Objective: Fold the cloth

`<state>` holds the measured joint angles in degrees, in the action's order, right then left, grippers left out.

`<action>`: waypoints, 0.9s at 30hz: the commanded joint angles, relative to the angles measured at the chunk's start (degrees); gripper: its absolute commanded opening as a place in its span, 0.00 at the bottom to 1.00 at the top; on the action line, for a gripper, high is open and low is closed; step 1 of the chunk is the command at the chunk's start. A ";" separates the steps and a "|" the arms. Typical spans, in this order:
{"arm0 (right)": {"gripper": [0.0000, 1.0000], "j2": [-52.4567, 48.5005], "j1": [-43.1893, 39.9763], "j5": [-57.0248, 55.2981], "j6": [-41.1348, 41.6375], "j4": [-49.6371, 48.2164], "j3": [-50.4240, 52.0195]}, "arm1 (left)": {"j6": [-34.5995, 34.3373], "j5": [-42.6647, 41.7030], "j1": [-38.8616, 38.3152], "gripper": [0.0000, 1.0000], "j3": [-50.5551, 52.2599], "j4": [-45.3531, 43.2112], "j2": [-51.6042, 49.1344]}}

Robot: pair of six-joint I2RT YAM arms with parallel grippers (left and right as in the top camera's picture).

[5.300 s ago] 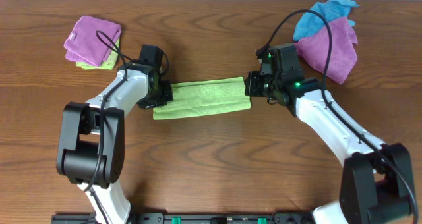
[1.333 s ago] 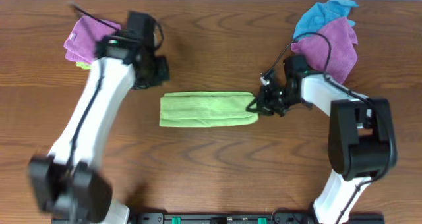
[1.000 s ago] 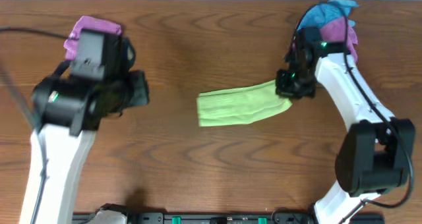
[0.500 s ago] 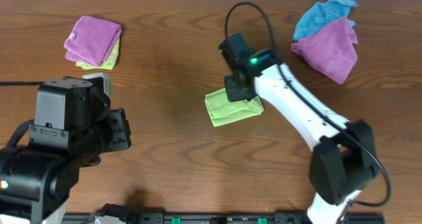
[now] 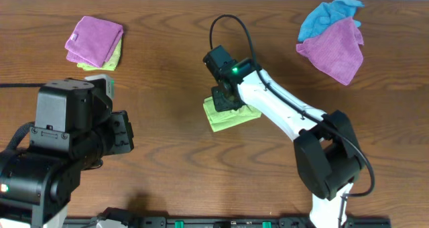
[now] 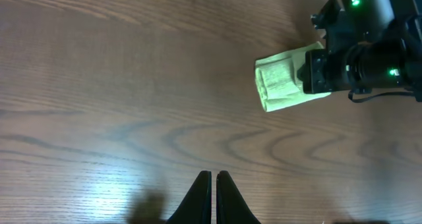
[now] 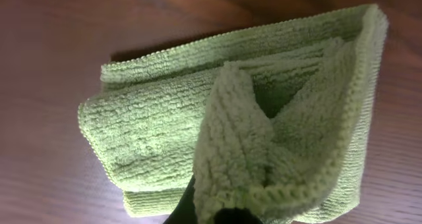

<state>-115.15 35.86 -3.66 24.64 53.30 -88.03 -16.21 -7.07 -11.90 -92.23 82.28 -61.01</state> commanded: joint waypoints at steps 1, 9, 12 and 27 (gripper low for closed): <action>0.02 -0.22 1.40 1.79 1.01 0.48 -0.42 | 0.81 0.02 -0.13 0.06 -0.22 0.13 0.17; 0.02 -0.22 1.84 1.07 -4.98 2.29 -0.42 | 0.83 0.04 -0.13 0.07 -0.13 0.15 0.17; 0.02 -0.22 1.97 0.44 -7.69 2.91 -0.42 | 0.96 0.04 -0.13 0.07 -0.13 0.15 0.11; 0.30 -0.22 3.28 12.44 -7.98 0.90 -0.44 | 0.98 0.04 -0.13 0.08 -0.11 0.09 -0.04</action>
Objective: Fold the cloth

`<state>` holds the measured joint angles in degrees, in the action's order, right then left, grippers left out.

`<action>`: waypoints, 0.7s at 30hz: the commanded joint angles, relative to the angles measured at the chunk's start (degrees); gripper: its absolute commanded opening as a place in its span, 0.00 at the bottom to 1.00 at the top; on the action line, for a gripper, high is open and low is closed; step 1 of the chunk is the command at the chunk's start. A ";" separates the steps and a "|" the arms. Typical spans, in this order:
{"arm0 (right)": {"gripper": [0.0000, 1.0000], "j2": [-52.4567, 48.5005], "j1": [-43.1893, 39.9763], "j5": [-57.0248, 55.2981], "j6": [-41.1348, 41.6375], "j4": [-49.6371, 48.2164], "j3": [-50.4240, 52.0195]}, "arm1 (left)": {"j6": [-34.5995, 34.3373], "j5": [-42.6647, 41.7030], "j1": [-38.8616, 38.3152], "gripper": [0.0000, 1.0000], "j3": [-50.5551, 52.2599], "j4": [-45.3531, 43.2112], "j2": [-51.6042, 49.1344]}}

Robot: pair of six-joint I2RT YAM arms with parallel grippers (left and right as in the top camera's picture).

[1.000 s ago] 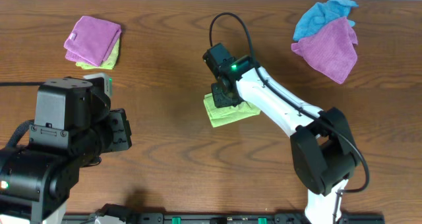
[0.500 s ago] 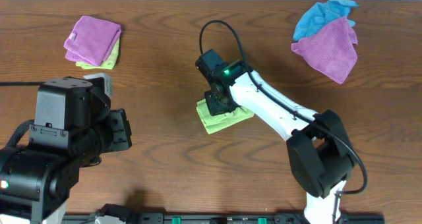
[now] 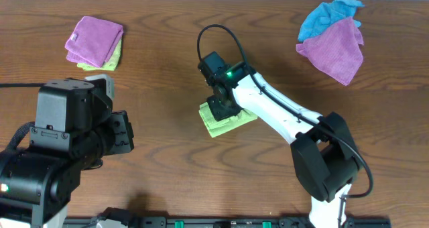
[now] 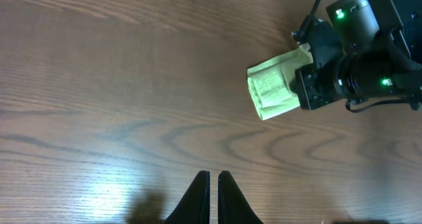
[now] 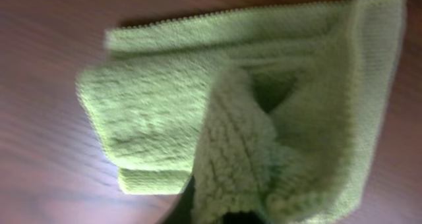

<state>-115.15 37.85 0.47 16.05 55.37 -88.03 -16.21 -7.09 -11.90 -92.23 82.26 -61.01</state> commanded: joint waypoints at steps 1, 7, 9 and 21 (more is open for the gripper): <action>0.53 -0.22 1.55 13.09 -0.13 -2.10 -0.44 | 0.98 0.07 -0.11 0.08 -0.11 0.00 -0.04; 0.61 -0.22 1.07 27.12 -3.50 -2.82 -0.44 | 1.01 0.42 -0.13 0.10 0.28 -0.20 -0.04; 0.52 -0.22 -0.70 27.28 -3.43 -2.12 -0.44 | 1.01 2.21 -0.13 0.10 1.18 -0.35 -0.07; 0.01 5.18 -12.81 22.12 -6.25 0.35 -0.52 | 0.74 -10.16 -0.13 0.70 30.18 -27.21 -1.90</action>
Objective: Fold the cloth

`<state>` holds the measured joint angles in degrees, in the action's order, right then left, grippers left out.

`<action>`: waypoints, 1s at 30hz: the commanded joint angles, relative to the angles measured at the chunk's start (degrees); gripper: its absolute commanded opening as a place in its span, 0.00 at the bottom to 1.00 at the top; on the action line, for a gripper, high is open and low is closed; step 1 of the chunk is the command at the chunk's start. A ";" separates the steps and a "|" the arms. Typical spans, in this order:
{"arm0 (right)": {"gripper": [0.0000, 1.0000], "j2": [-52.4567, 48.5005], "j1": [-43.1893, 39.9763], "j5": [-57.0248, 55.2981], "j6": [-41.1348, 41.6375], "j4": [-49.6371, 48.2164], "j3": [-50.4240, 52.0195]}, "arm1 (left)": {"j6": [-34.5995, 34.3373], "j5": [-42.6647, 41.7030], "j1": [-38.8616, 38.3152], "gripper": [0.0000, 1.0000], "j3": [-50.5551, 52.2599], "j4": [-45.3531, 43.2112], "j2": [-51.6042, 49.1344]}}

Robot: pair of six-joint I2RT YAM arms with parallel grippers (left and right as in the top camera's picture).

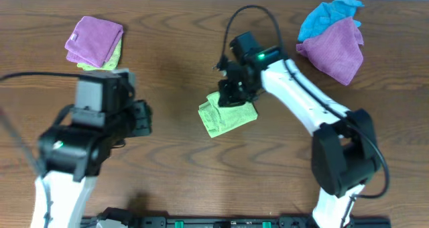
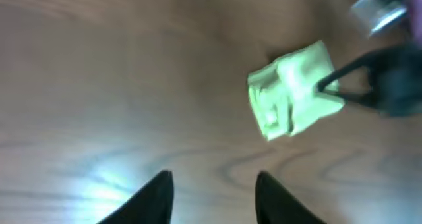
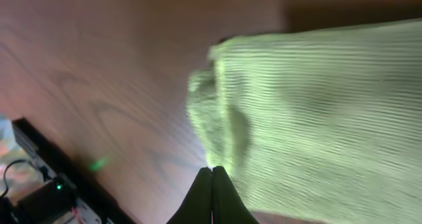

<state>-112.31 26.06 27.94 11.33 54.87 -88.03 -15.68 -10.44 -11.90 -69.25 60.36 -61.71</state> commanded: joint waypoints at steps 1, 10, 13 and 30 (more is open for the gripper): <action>0.01 2.27 -1.49 -7.58 -1.03 1.38 -0.48 | -0.24 -7.85 -0.13 0.83 9.38 -7.72 -1.75; 0.01 1.22 -5.68 -15.74 -0.68 2.16 -0.24 | -8.28 -29.27 -0.13 0.95 25.29 -37.64 -14.73; 0.01 -0.28 -7.32 -15.72 -0.68 2.32 -0.24 | -10.88 -33.20 -0.31 0.95 26.64 -44.46 -19.93; 0.01 -8.20 -9.60 -15.50 0.85 0.31 -0.24 | -14.36 -40.30 -3.89 0.95 27.96 -58.38 -36.46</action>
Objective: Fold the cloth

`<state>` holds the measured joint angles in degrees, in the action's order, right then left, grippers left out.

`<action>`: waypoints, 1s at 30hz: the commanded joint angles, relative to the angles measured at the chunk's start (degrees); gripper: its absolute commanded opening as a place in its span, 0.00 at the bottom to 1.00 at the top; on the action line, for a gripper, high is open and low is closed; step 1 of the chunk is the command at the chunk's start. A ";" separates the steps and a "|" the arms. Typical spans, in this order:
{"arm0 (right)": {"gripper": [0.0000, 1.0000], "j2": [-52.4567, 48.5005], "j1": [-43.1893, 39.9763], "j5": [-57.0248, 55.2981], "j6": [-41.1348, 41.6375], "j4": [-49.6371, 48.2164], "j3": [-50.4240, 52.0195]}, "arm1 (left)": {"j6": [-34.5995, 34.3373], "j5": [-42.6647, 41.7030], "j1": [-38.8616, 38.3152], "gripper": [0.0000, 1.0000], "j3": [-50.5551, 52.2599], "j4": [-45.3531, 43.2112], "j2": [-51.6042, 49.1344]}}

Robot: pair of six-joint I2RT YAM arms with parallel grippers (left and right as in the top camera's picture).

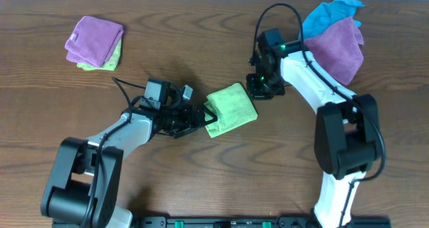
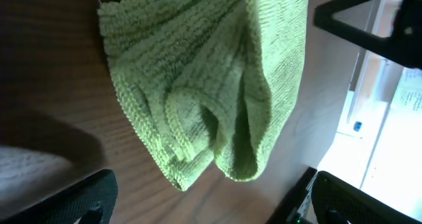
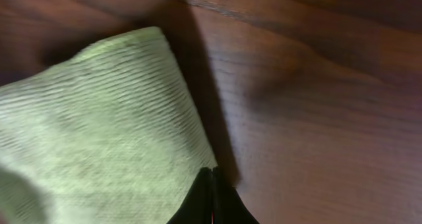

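Observation:
The green cloth [image 1: 232, 108] lies folded into a thick square in the middle of the table. My left gripper [image 1: 204, 116] is at its left edge, open wide. In the left wrist view the cloth [image 2: 211, 79] shows its layered edge, which lies just ahead of the gap between the spread fingers of the left gripper [image 2: 211, 207]. My right gripper [image 1: 257, 88] is shut at the cloth's far right corner. In the right wrist view the right gripper [image 3: 212, 174] has its tips at the edge of the cloth [image 3: 99, 138], and nothing shows between them.
A purple cloth folded over a green one [image 1: 95, 41] sits at the far left. A blue cloth [image 1: 328, 13] and a crumpled purple cloth [image 1: 335, 47] lie at the far right, just behind the right arm.
My left arm was out at the table's left side and is now stretched to the cloth's left edge, open wider. My right gripper, still shut, was over the cloth and is now at its far right corner.
At first my right gripper was shut on a raised fold of the green cloth, with the left gripper shut and far off. Then the cloth lay slightly further left. Then the right gripper was off the fold and the left was open. Now both flank the cloth.

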<state>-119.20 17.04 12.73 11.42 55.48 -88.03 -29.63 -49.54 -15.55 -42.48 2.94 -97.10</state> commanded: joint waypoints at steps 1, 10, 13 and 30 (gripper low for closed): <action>0.01 -1.84 -0.63 -0.24 0.76 -0.57 -0.24 | -0.42 -1.01 -0.24 0.95 1.86 -2.19 -1.31; 0.01 -4.92 -0.09 7.82 1.86 -3.37 -0.24 | -6.47 -0.92 -0.28 0.95 7.78 -16.06 -6.62; 0.01 -4.94 0.92 10.34 1.88 -3.93 -0.24 | -7.85 -0.96 -0.96 0.95 7.78 -17.14 -8.31; 0.01 -4.79 0.92 11.10 0.61 -2.43 -0.28 | -12.59 -1.57 -1.75 0.06 7.61 -20.61 -10.12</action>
<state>-123.37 18.94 22.85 12.56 52.47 -88.03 -40.25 -53.58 -18.31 -35.42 -17.02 -106.19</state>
